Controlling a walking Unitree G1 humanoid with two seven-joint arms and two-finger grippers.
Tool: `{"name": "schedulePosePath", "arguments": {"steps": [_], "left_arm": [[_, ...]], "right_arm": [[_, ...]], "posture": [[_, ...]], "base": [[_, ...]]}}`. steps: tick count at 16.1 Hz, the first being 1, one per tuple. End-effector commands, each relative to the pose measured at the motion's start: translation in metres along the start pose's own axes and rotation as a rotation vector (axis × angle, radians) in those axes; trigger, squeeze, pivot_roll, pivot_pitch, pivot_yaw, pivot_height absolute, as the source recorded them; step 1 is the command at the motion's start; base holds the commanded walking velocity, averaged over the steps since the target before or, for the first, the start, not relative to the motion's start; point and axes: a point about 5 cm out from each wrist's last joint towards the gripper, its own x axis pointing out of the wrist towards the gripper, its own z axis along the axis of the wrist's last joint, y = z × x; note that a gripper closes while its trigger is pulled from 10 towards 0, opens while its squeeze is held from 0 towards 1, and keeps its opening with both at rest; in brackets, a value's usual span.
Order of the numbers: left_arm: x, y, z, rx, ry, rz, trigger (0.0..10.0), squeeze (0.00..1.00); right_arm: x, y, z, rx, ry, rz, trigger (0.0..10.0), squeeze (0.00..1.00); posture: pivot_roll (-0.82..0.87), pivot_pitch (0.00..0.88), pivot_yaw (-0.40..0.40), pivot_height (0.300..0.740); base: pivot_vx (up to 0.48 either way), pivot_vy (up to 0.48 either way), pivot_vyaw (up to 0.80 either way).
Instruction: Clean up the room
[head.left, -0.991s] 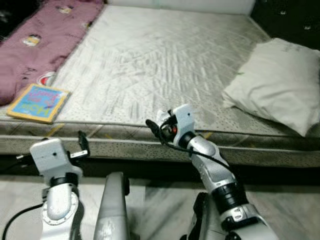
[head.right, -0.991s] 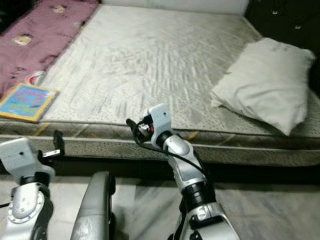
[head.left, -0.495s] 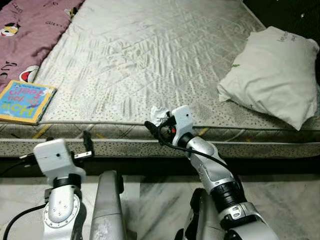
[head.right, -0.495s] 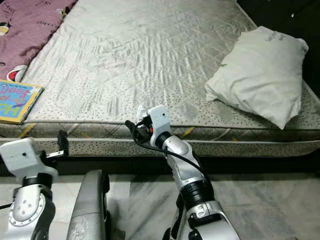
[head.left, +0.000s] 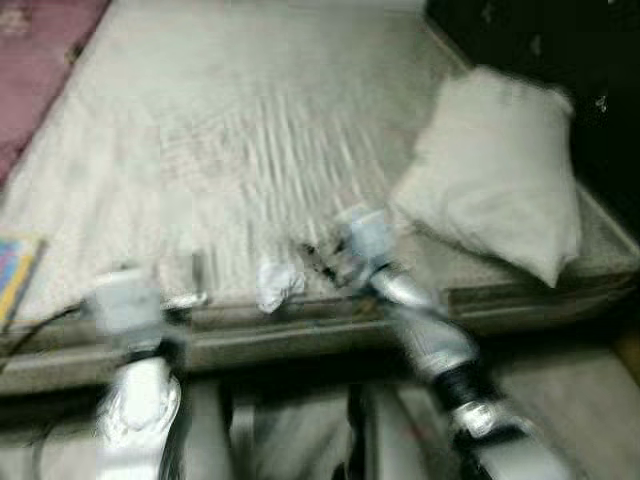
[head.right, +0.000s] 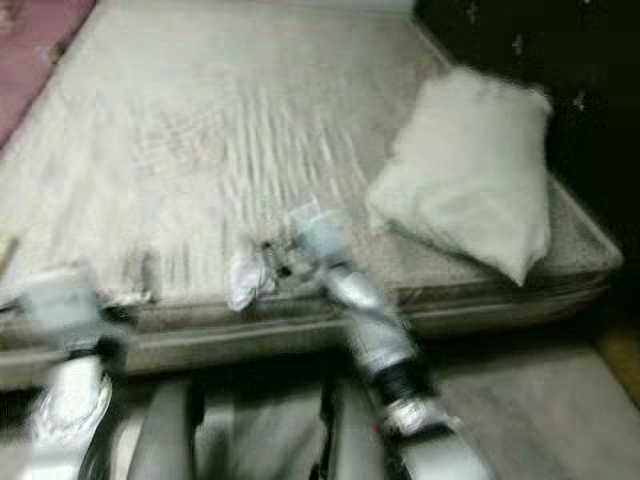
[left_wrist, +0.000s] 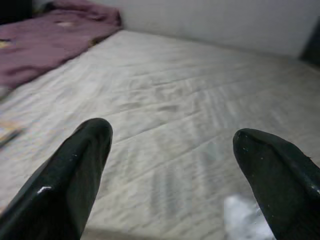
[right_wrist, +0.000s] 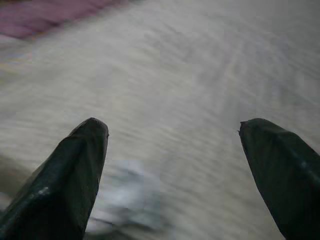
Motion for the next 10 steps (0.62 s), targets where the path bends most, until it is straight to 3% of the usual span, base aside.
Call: {"name": "schedulePosePath", "arguments": {"steps": [1,5,10], "left_arm": [[-0.0031,0.0092,-0.0047,0.015,0.028,0.042,10.0,0.00],[-0.0027,0.0083,-0.0059,0.013,0.034,0.039,10.0,0.00],[-0.0027,0.0105,-0.0071,0.020,0.049,0.058,10.0,0.00]], "right_arm": [[0.0115,0.0185,0.0108,-0.008,-0.040,0.058,10.0,0.00],[0.0091,0.0183,0.0064,-0.018,-0.035,0.066,10.0,0.00],[0.0106,0.0195,0.0034,-0.036,-0.013,0.094,10.0,0.00]], "posture": [[0.11,0.056,-0.094,0.537],[0.11,0.052,-0.093,0.537],[0.12,0.050,-0.092,0.537]], "base": [[0.000,0.000,0.00],[0.000,0.000,0.00],[0.000,0.000,0.68]]}}
